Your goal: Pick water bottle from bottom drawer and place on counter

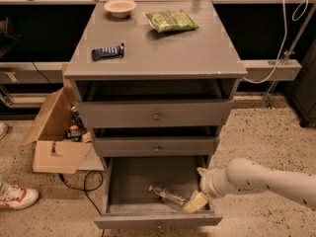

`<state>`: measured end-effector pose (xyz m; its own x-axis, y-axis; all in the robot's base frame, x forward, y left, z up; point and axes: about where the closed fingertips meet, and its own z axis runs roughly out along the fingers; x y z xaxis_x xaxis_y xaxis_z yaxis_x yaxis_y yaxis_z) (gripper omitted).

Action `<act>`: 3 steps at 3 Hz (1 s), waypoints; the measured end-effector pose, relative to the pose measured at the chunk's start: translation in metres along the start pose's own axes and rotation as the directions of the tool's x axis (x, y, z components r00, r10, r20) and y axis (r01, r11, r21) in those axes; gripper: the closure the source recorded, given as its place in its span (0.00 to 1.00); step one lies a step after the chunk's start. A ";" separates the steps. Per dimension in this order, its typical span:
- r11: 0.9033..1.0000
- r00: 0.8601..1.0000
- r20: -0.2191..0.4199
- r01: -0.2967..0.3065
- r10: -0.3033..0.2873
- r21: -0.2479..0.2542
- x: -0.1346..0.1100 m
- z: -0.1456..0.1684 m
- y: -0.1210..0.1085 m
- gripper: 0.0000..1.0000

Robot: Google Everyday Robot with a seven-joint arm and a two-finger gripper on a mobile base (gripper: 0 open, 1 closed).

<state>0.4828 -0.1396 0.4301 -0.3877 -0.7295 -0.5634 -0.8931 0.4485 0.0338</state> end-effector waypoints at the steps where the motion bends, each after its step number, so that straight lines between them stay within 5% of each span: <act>1: 1.000 1.000 0.005 0.001 -0.001 -0.011 0.009 0.037 -0.007 0.00; 2: 0.999 0.997 0.057 -0.042 0.043 -0.020 0.025 0.125 -0.036 0.00; 3: 0.995 0.991 0.092 -0.092 0.095 -0.028 0.037 0.175 -0.048 0.00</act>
Offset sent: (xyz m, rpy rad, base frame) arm 0.0753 0.0481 -0.2041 0.1252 0.0479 -0.0450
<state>0.5509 -0.0974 0.2628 -0.4479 -0.6335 -0.6309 -0.8596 0.4993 0.1088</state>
